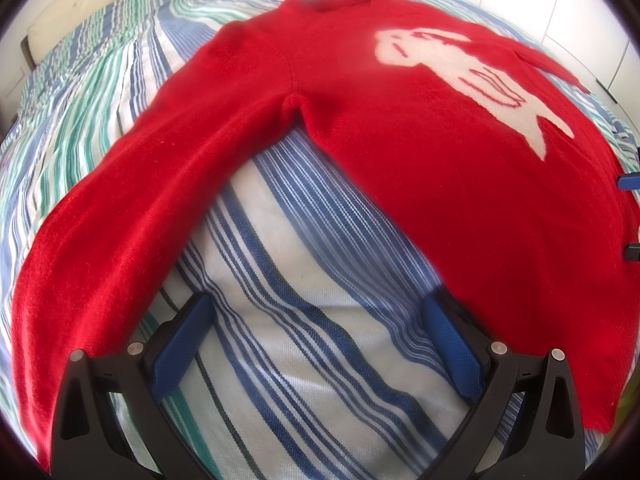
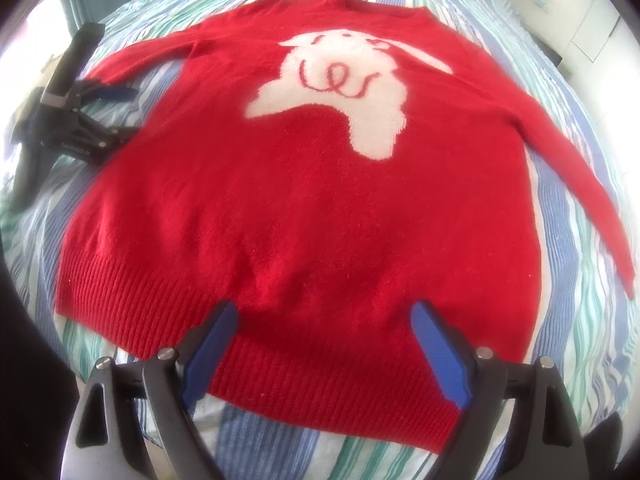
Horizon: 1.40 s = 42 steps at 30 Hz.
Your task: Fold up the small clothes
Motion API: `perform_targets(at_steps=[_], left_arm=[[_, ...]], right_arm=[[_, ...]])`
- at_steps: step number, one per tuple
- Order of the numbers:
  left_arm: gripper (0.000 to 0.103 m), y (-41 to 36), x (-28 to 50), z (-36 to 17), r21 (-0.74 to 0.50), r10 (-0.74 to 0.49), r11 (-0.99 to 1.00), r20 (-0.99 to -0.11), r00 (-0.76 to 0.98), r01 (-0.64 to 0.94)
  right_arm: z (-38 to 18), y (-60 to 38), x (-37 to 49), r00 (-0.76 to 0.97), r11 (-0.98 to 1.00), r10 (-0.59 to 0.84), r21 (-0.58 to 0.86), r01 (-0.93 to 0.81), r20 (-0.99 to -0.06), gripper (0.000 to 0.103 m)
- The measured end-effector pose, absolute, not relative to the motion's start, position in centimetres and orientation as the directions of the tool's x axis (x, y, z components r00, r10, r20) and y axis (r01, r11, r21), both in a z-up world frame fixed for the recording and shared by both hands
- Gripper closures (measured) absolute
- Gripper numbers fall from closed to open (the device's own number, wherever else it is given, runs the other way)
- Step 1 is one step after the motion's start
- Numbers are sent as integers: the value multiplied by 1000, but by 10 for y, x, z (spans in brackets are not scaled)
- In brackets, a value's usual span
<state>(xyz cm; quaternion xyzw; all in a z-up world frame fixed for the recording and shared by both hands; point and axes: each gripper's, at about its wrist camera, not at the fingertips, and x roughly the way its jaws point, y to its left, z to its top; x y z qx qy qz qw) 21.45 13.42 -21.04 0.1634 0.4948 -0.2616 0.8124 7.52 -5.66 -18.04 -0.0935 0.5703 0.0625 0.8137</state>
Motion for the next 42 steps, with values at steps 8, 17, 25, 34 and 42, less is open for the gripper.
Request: perform_targets(at_steps=[8, 17, 25, 34, 42], left_arm=[[0, 134, 215, -210, 7, -263, 810, -889, 374, 587], [0, 136, 213, -211, 5, -267, 812, -886, 379, 584], [0, 140, 209, -211, 5, -286, 806, -872, 397, 592], [0, 141, 201, -210, 8, -274, 827, -867, 415, 563], [2, 144, 183, -152, 63, -53, 975, -864, 501, 211]], right_arm=[[-171, -68, 73, 378, 983, 22, -50, -179, -926, 15], [-159, -84, 63, 431, 990, 70, 10, -139, -900, 15], [-132, -121, 47, 527, 996, 84, 61, -60, -845, 15], [-126, -168, 31, 579, 986, 96, 156, 56, -810, 15], [-110, -190, 20, 642, 983, 86, 169, 68, -761, 15]])
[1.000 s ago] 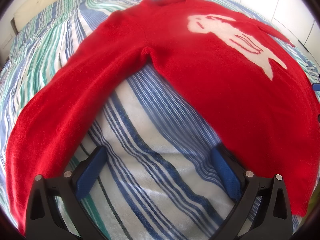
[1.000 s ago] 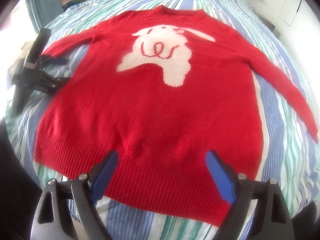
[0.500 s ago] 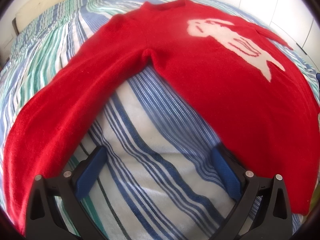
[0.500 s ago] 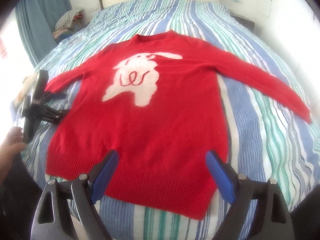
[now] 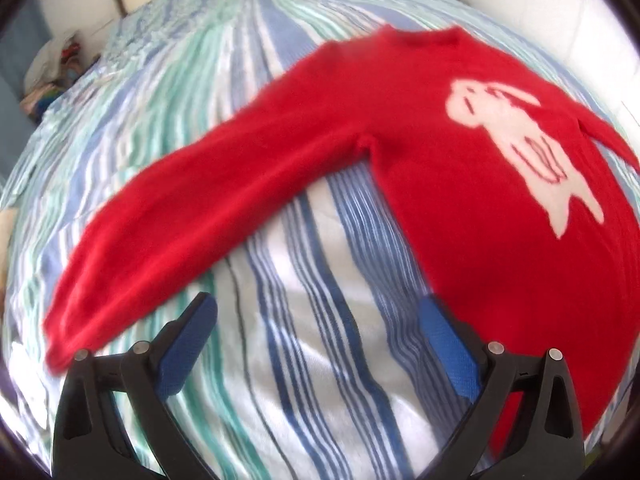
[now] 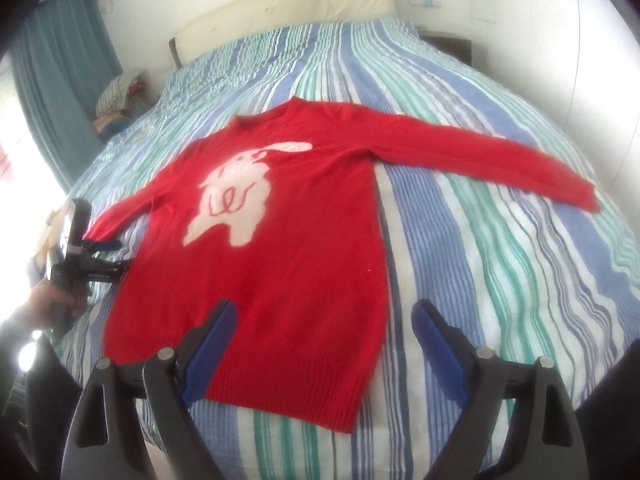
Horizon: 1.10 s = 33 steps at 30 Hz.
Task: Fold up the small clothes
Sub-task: 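Move the right gripper to a sleeve cuff and grasp it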
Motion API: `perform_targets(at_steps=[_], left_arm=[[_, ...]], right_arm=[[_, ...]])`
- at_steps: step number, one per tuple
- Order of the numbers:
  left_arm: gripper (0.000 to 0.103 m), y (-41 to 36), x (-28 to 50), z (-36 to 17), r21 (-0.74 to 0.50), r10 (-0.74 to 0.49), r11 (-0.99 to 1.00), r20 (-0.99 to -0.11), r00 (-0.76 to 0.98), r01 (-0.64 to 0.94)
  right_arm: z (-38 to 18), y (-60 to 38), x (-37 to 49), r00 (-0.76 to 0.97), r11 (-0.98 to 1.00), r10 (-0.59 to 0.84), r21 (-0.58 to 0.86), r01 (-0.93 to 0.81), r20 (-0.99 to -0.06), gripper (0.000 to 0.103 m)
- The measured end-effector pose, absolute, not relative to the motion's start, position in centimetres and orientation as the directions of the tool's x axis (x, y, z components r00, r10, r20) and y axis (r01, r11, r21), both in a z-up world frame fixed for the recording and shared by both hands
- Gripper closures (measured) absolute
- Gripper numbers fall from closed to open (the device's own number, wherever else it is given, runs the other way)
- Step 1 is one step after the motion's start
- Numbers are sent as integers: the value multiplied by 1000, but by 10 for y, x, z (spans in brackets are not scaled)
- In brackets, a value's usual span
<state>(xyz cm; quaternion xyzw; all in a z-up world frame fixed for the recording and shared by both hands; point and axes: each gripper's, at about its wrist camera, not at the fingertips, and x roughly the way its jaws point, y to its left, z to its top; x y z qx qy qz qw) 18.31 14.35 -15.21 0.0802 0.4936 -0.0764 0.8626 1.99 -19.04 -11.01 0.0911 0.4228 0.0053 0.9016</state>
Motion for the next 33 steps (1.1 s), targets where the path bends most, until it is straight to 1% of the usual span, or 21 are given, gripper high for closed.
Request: perform_targets(at_steps=[2, 4, 9, 12, 15, 23, 27, 29, 31, 33], left_arm=[[1, 144, 164, -123, 55, -4, 994, -834, 552, 90], [1, 140, 150, -107, 41, 29, 999, -832, 554, 11], [1, 120, 129, -95, 51, 75, 997, -845, 530, -59], [1, 111, 126, -92, 47, 74, 997, -844, 531, -64], [1, 98, 126, -91, 81, 103, 995, -839, 535, -64], [1, 74, 127, -94, 107, 113, 993, -837, 536, -43], [1, 68, 126, -105, 99, 106, 994, -860, 499, -41], [1, 67, 118, -106, 67, 65, 998, -855, 515, -13], [1, 65, 110, -102, 25, 16, 1000, -843, 537, 9], [1, 62, 104, -99, -30, -47, 999, -837, 545, 39]], right_arm=[[-107, -200, 19, 654, 984, 68, 158, 80, -753, 15], [-108, -210, 24, 658, 983, 56, 155, 94, -751, 15], [-102, -221, 50, 679, 983, 72, 169, 78, -731, 15], [-91, -218, 66, 698, 988, 89, 153, 29, -711, 15], [-85, -219, 80, 705, 989, 104, 149, 3, -702, 15], [-92, -256, 102, 692, 979, 129, 203, 25, -710, 15], [-95, -305, 111, 680, 964, 108, 244, 107, -725, 15], [-92, -338, 112, 684, 951, 85, 263, 160, -724, 15], [-84, -377, 108, 702, 933, 32, 273, 234, -711, 15], [-78, -422, 101, 719, 887, -12, 325, 329, -695, 15]])
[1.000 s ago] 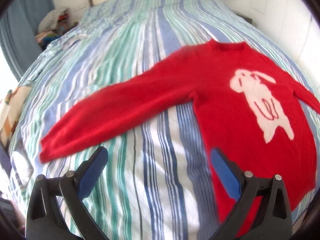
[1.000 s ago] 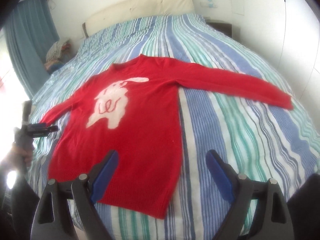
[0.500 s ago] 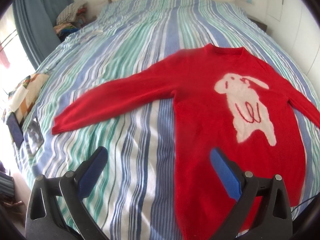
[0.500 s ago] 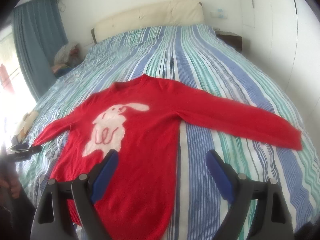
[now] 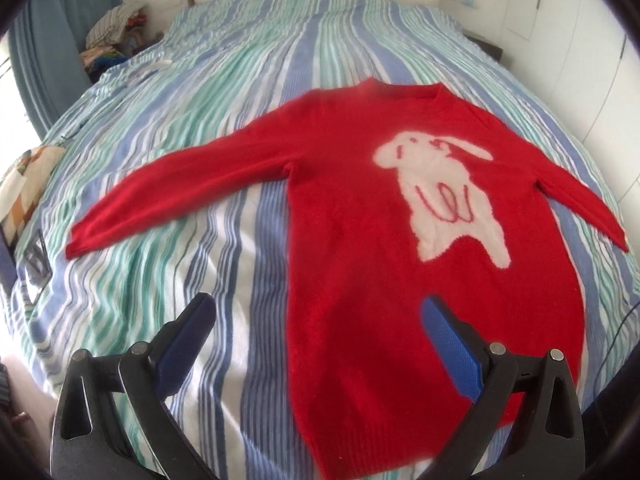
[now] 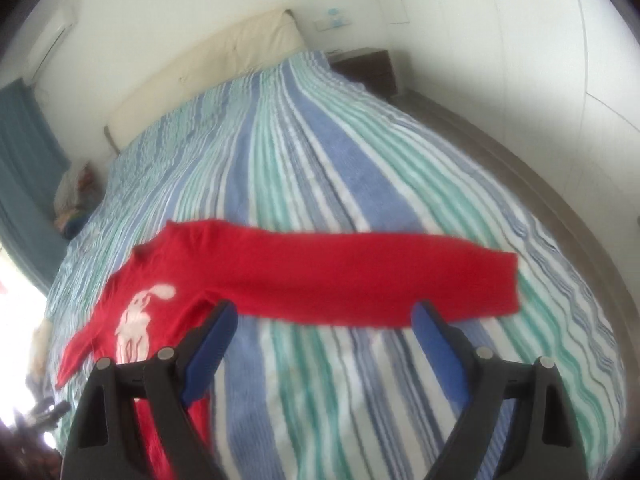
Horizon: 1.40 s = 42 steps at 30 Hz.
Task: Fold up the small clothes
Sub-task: 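Move the right gripper to a sleeve cuff and grasp it, then carry the sleeve across the sweater body with the right gripper and release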
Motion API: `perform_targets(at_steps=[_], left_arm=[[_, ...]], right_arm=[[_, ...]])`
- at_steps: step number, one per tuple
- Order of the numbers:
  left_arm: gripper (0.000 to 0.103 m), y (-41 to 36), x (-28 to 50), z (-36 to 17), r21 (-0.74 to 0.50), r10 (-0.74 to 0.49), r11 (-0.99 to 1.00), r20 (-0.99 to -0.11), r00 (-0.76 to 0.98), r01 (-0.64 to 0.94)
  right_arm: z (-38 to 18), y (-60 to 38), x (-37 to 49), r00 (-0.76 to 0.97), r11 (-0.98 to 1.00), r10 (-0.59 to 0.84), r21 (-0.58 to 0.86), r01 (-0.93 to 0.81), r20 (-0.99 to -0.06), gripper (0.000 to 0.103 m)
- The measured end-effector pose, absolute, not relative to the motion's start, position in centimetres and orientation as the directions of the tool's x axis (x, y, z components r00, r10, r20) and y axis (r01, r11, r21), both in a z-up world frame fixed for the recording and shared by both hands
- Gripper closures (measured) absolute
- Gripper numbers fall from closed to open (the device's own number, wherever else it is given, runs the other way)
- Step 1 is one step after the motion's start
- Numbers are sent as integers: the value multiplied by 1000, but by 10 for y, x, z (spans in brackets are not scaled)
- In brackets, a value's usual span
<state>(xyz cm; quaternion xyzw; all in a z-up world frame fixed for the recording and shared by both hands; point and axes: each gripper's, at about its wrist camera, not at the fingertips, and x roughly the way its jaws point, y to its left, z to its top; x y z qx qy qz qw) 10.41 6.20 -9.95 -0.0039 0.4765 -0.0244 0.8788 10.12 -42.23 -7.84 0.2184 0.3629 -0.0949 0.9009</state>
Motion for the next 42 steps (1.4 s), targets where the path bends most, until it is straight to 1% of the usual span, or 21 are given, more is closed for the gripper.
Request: perform_targets(at_steps=[2, 5, 7, 10, 13, 14, 16, 17, 18, 21, 23, 25, 28, 32, 35, 37, 38, 39, 40, 41, 42], left_arm=[[1, 57, 100, -98, -60, -80, 997, -837, 541, 55], [1, 48, 96, -98, -40, -70, 997, -839, 540, 67], [1, 45, 95, -100, -37, -71, 997, -843, 534, 74], [1, 45, 94, -104, -44, -75, 996, -854, 516, 71], [1, 46, 94, -111, -42, -68, 997, -860, 505, 63], [1, 47, 95, -114, -39, -64, 997, -862, 503, 59], [1, 50, 95, -118, -34, -52, 998, -865, 498, 45], [1, 52, 95, -119, -37, -51, 999, -866, 497, 37], [1, 55, 95, -119, -42, -52, 999, -865, 499, 31], [1, 66, 92, -117, -46, -43, 999, -845, 533, 8], [1, 73, 93, -117, -36, -26, 999, -830, 557, -7], [1, 77, 96, -119, -29, -12, 999, -820, 573, -21], [1, 87, 98, -122, -50, -10, 997, -796, 606, -50], [1, 99, 93, -131, -52, 18, 994, -778, 628, -93], [1, 106, 89, -136, -36, 38, 994, -772, 634, -104], [1, 108, 88, -137, -39, 35, 994, -769, 638, -102], [1, 108, 88, -136, -40, 33, 994, -765, 643, -98], [1, 109, 87, -135, -36, 36, 995, -760, 649, -97], [1, 110, 87, -134, -33, 40, 995, -755, 655, -99], [1, 111, 86, -133, -36, 40, 994, -751, 659, -102], [1, 113, 86, -133, -43, 38, 993, -751, 660, -106]], right_arm=[[-89, -466, 94, 705, 803, 6, 424, 419, -709, 15], [-129, -509, 82, 702, 604, 134, 619, 502, -699, 15], [-158, -522, 74, 707, 476, 194, 695, 538, -680, 16], [-185, -541, 65, 752, 353, 164, 750, 560, -638, 23], [-197, -560, 71, 799, 307, 126, 789, 532, -588, 31], [-200, -564, 77, 803, 312, 124, 791, 527, -584, 37], [-206, -568, 95, 766, 358, 156, 758, 545, -624, 72], [-207, -568, 102, 740, 385, 170, 735, 558, -651, 98], [-205, -567, 106, 732, 398, 182, 730, 556, -656, 99], [-162, -558, 116, 754, 494, 134, 703, 511, -643, 99], [-110, -540, 134, 787, 594, 118, 678, 433, -606, 99], [-53, -505, 161, 817, 699, 140, 640, 319, -560, 99], [20, -422, 210, 830, 820, 239, 563, 105, -503, 99], [62, -283, 276, 758, 851, 431, 501, -160, -490, 99], [57, -188, 309, 662, 839, 524, 457, -295, -535, 99], [32, -133, 322, 564, 809, 586, 463, -362, -583, 97], [13, -110, 330, 494, 786, 618, 488, -379, -612, 88], [-7, -90, 336, 422, 764, 645, 522, -381, -637, 69], [-27, -79, 336, 367, 744, 667, 552, -376, -649, 60], [-43, -72, 335, 329, 725, 687, 578, -375, -648, 55], [-53, -68, 332, 307, 710, 702, 594, -379, -643, 55]])
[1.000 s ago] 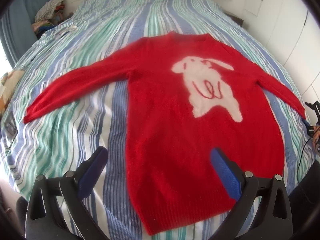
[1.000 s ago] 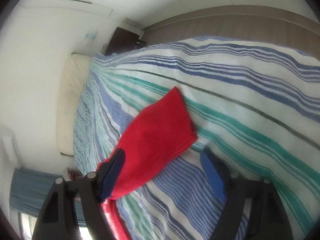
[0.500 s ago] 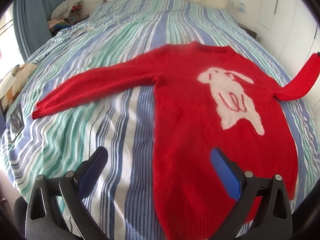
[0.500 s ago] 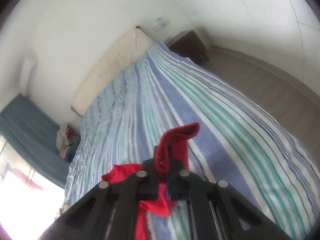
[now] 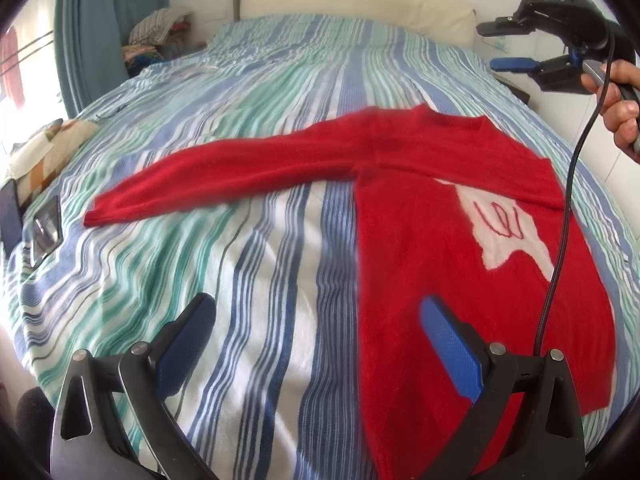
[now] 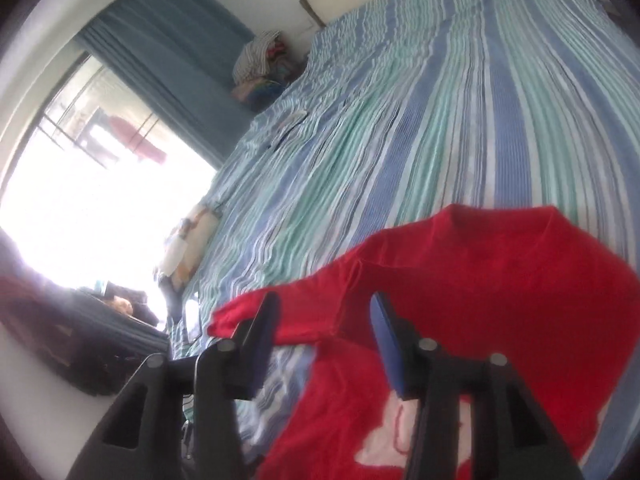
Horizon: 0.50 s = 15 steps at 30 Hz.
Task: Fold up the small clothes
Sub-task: 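Carry the sleeve across the sweater body with the right gripper and release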
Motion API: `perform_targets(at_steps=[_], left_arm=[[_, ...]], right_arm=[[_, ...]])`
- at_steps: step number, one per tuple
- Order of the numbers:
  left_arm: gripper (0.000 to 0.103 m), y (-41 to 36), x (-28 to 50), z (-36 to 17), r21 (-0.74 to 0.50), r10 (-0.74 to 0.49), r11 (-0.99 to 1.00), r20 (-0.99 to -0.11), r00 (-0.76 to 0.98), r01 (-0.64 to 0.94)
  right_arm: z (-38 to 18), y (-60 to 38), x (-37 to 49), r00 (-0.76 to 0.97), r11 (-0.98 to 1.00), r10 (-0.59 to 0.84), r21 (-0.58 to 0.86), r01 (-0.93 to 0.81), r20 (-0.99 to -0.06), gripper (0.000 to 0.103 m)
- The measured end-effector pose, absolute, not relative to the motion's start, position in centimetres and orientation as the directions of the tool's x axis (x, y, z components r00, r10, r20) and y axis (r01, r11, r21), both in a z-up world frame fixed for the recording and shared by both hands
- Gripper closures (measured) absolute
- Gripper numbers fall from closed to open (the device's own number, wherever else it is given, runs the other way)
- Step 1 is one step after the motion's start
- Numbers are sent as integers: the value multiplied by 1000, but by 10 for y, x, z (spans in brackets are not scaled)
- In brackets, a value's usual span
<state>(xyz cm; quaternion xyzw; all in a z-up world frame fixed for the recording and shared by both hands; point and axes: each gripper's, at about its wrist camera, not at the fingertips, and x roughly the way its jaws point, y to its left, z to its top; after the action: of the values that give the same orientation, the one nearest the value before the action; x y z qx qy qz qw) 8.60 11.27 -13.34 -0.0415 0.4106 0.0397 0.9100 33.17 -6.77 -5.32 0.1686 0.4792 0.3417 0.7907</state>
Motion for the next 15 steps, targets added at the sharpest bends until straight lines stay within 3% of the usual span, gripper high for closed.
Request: perform_targets(at_steps=[7, 12, 13, 14, 15], left_arm=[[1, 123, 92, -136, -84, 26, 987, -756, 654, -137], [1, 114, 92, -143, -43, 39, 992, -776, 630, -115], [1, 112, 90, -144, -27, 46, 994, -778, 627, -108], [1, 111, 88, -145, -14, 54, 995, -779, 625, -103], [1, 110, 87, -145, -8, 57, 995, -779, 625, -100]], right_arm=[[-91, -135, 331, 372, 794, 606, 557, -243, -703, 55], [-167, -215, 320, 287, 903, 418, 428, -31, -862, 55], [-185, -232, 314, 266, 929, 353, 370, 17, -897, 58], [-193, -248, 305, 275, 935, 328, 352, 44, -904, 76], [-194, -261, 297, 304, 932, 325, 358, 57, -895, 85]])
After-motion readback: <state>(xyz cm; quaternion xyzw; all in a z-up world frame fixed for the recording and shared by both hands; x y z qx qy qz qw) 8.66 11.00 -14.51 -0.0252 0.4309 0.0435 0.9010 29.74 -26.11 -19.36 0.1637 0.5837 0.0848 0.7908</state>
